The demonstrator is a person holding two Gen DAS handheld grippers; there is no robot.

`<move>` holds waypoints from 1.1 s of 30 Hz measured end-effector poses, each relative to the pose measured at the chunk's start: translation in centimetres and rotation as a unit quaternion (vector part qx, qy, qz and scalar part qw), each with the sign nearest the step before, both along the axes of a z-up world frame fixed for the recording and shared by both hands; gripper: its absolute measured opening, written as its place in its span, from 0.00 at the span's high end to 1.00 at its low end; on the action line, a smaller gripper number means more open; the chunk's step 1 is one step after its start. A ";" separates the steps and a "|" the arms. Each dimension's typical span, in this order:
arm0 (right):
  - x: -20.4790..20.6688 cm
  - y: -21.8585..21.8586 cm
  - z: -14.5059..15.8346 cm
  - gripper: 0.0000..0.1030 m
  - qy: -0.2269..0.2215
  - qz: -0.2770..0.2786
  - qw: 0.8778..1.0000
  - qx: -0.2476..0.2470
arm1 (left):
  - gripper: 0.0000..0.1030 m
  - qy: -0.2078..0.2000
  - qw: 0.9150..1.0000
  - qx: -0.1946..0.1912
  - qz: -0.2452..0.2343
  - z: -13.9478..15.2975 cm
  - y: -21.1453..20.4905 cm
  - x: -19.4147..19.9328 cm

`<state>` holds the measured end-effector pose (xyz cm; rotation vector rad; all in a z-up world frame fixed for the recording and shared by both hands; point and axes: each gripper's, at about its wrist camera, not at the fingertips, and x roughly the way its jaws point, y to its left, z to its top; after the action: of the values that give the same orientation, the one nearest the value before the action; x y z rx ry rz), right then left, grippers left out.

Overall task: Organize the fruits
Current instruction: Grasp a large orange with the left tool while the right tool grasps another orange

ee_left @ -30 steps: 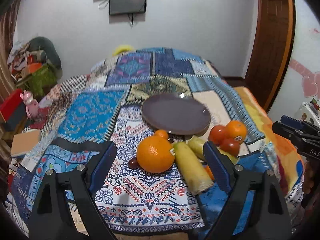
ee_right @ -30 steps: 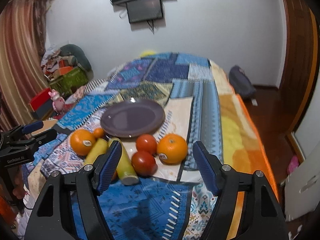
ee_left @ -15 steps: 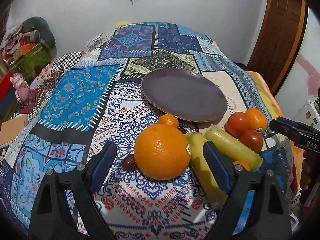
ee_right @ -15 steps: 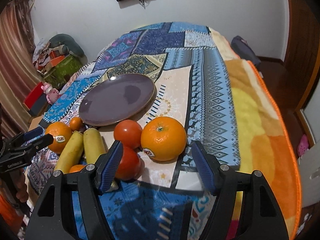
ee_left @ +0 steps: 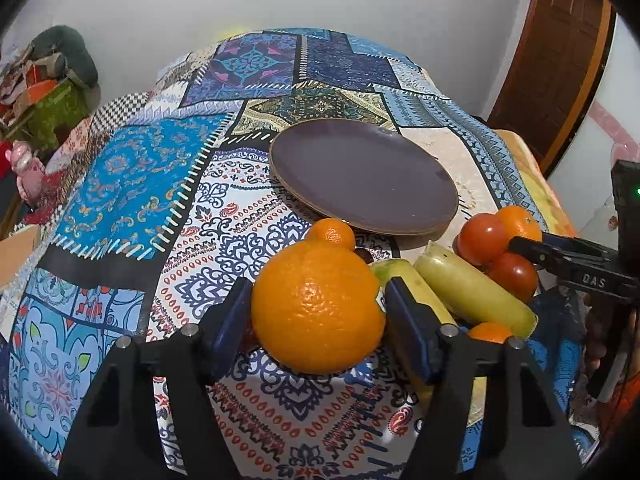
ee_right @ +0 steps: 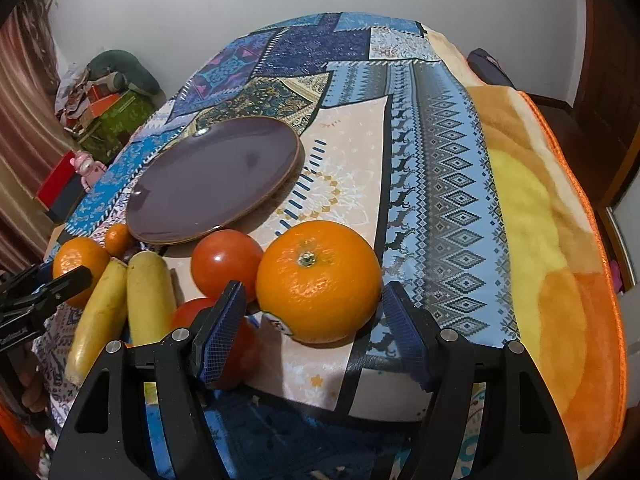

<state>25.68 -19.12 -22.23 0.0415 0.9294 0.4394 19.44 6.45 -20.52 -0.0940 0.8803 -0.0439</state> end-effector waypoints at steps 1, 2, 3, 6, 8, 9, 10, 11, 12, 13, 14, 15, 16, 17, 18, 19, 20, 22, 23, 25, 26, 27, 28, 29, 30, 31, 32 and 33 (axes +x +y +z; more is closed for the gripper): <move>0.1 0.0 -0.1 0.36 0.001 -0.001 1.000 -0.001 | 0.34 -0.002 1.000 0.003 -0.001 0.0 -0.1 0.0; 0.2 0.1 -0.3 0.37 0.004 -0.001 1.000 -0.002 | 0.35 -0.003 1.000 0.006 -0.002 0.0 -0.2 -0.1; 0.4 0.0 -0.4 0.38 0.007 0.001 1.000 0.001 | 0.35 -0.004 1.000 0.007 -0.002 0.0 -0.2 -0.1; 0.4 0.0 -0.4 0.39 0.005 0.001 1.000 0.003 | 0.35 -0.006 1.000 0.007 -0.003 0.1 -0.2 -0.1; 0.3 0.1 -0.3 0.39 0.003 0.001 1.000 0.001 | 0.35 -0.006 1.000 0.007 -0.003 0.2 -0.2 -0.2; 0.2 0.1 -0.3 0.40 0.003 0.001 1.000 0.001 | 0.36 -0.007 1.000 0.007 -0.002 0.2 -0.2 -0.2; 0.3 0.1 -0.2 0.40 0.003 0.001 1.000 0.001 | 0.36 -0.006 1.000 0.007 -0.001 0.3 -0.2 -0.3; 0.3 0.0 -0.1 0.40 0.003 0.000 1.000 0.002 | 0.36 -0.006 1.000 0.008 0.000 0.4 -0.2 -0.3; 0.1 -0.1 0.1 0.40 0.000 -0.001 1.000 0.003 | 0.36 -0.007 1.000 0.008 0.000 0.6 -0.1 -0.4; 0.1 -0.2 0.2 0.40 -0.002 -0.001 1.000 0.003 | 0.36 -0.008 1.000 0.008 0.001 0.7 -0.1 -0.5; 0.0 -0.3 0.5 0.40 -0.006 -0.001 1.000 0.003 | 0.36 -0.009 1.000 0.007 0.002 0.9 0.0 -0.6; -0.1 -0.5 0.8 0.41 -0.010 -0.002 1.000 0.006 | 0.36 -0.011 1.000 0.005 0.003 1.2 0.1 -0.7; -0.1 -0.6 1.1 0.41 -0.013 -0.001 1.000 0.006 | 0.36 -0.013 1.000 0.003 0.004 1.4 0.2 -0.8; -0.1 -0.7 1.3 0.42 -0.016 -0.001 1.000 0.007 | 0.36 -0.016 1.000 0.002 0.004 1.7 0.3 -0.9; -0.2 -0.8 1.6 0.42 -0.021 0.000 1.000 0.007 | 0.36 -0.020 1.000 0.003 0.004 2.1 0.3 -1.0; -0.2 -0.8 1.9 0.44 -0.025 0.002 1.000 0.006 | 0.36 -0.023 1.000 0.005 0.005 2.3 0.3 -1.1; -0.3 -0.7 2.1 0.44 -0.029 0.003 1.000 0.004 | 0.36 -0.027 1.000 0.008 0.005 2.8 0.3 -1.2; -0.3 -0.5 2.3 0.52 -0.031 0.008 0.999 0.001 | 0.36 -0.033 0.999 0.007 0.004 3.4 0.3 -1.3; -0.2 -0.4 2.3 0.52 -0.031 0.013 0.999 -0.002 | 0.36 -0.035 0.999 0.006 0.004 3.7 0.2 -1.3; 0.0 -0.1 2.2 0.50 -0.031 0.017 0.999 -0.009 | 0.36 -0.040 0.999 0.007 0.004 4.3 0.2 -1.4; 0.1 0.1 2.1 0.49 -0.027 0.018 0.999 -0.008 | 0.36 -0.042 0.999 0.009 0.004 4.4 0.1 -1.4; 0.3 0.2 1.9 0.48 -0.024 0.018 0.999 -0.009 | 0.36 -0.044 0.999 0.010 0.004 4.6 0.1 -1.4; 0.5 0.4 1.7 0.44 -0.021 0.019 0.999 -0.015 | 0.36 -0.043 0.999 0.008 0.004 4.7 0.1 -1.4; 0.6 0.6 1.5 0.41 -0.017 0.022 0.999 -0.020 | 0.36 -0.043 0.999 0.006 0.003 4.8 0.1 -1.3; 0.6 0.9 1.3 0.38 -0.014 0.025 0.999 -0.025 | 0.36 -0.042 0.999 0.004 0.003 4.9 0.1 -1.3; 0.6 1.2 0.7 0.37 -0.008 0.027 0.999 -0.035 | 0.36 -0.042 0.999 0.004 0.003 4.9 0.1 -1.3; 0.6 1.3 0.4 0.37 -0.006 0.028 0.999 -0.039 | 0.36 -0.043 0.999 0.006 0.003 4.9 0.0 -1.3; 0.5 1.2 0.1 0.37 -0.008 0.028 0.999 -0.037 | 0.36 -0.044 0.999 0.007 0.003 5.0 0.0 -1.2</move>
<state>26.22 -17.90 -22.10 -0.0549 0.9319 0.4562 18.24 6.42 -15.57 -0.0808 0.7918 -0.0350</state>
